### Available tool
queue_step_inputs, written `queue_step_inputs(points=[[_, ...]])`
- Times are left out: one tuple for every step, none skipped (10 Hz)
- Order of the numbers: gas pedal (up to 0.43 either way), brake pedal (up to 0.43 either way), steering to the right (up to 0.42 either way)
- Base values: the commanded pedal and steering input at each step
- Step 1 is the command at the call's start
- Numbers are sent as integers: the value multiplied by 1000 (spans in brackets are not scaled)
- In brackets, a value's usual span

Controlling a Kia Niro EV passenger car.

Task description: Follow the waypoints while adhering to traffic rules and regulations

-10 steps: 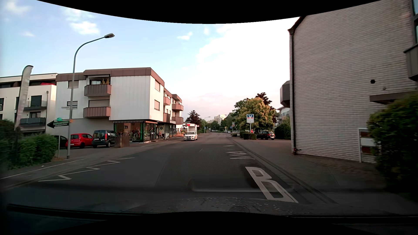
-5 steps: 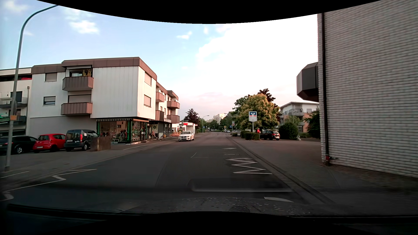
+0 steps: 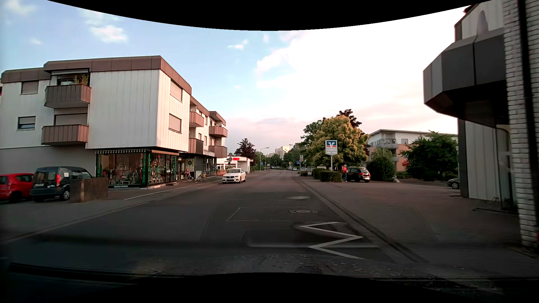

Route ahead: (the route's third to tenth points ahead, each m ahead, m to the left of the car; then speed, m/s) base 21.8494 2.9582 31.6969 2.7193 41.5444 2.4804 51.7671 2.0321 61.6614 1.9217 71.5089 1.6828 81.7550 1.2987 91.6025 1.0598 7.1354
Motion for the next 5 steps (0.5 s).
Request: queue_step_inputs(points=[[20, 0, -1], [20, 0, -1], [28, 0, -1], [28, 0, -1], [28, 0, -1]])
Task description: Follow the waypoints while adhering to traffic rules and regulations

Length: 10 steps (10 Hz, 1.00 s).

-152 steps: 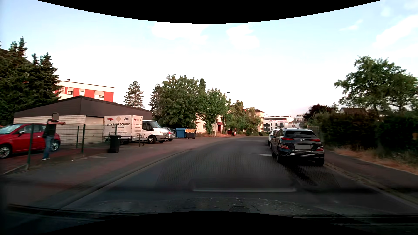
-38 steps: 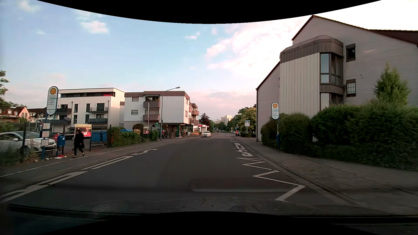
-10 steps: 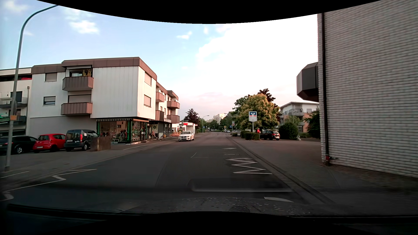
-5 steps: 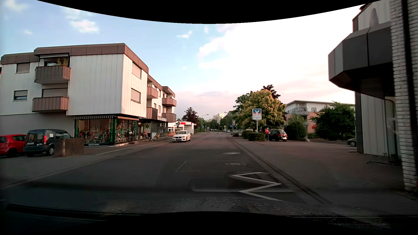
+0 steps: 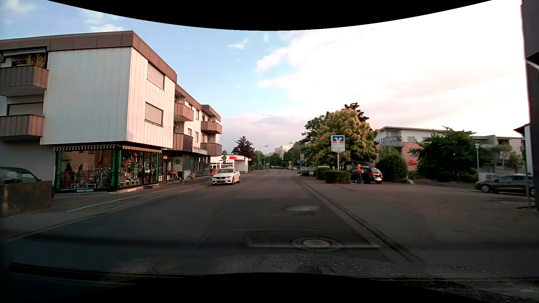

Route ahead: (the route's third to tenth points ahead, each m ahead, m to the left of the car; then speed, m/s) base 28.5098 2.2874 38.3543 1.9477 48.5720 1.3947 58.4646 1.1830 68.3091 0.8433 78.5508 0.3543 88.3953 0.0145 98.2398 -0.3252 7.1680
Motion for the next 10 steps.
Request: queue_step_inputs(points=[[28, 0, -1], [28, 0, -1], [28, 0, -1], [28, 0, -1], [28, 0, -1], [28, 0, -1], [28, 0, -1], [28, 0, -1], [28, 0, -1], [28, 0, -1]])
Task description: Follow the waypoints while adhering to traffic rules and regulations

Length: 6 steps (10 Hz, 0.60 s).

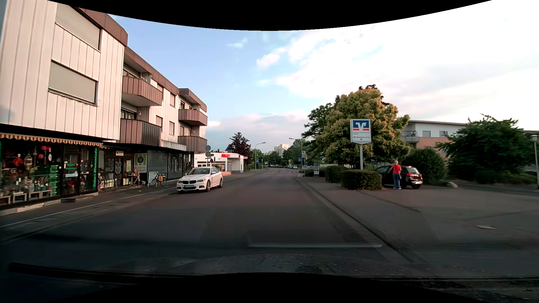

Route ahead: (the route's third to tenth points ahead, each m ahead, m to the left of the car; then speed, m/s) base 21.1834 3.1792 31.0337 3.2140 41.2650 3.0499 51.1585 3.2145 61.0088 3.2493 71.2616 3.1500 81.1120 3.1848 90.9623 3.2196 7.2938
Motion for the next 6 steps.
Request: queue_step_inputs(points=[[28, 0, -1], [28, 0, -1], [28, 0, -1], [28, 0, -1], [28, 0, -1], [28, 0, -1]])
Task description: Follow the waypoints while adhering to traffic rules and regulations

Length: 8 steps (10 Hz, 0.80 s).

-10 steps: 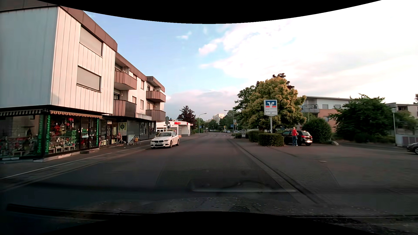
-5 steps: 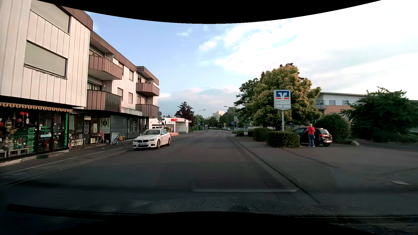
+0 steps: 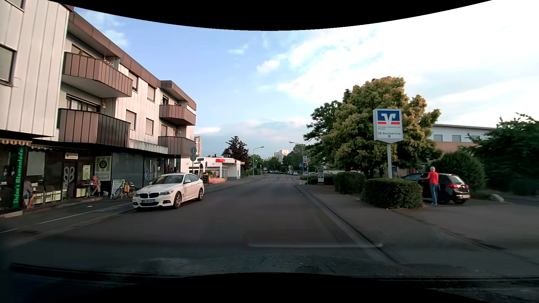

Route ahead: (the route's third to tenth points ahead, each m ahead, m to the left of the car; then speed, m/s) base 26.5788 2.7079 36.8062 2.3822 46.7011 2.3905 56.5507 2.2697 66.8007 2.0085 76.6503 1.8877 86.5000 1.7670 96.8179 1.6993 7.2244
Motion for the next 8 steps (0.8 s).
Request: queue_step_inputs(points=[[28, 0, -1], [28, 0, -1], [28, 0, -1], [28, 0, -1], [28, 0, -2], [28, 0, -2], [28, 0, -2], [28, 0, -2]])
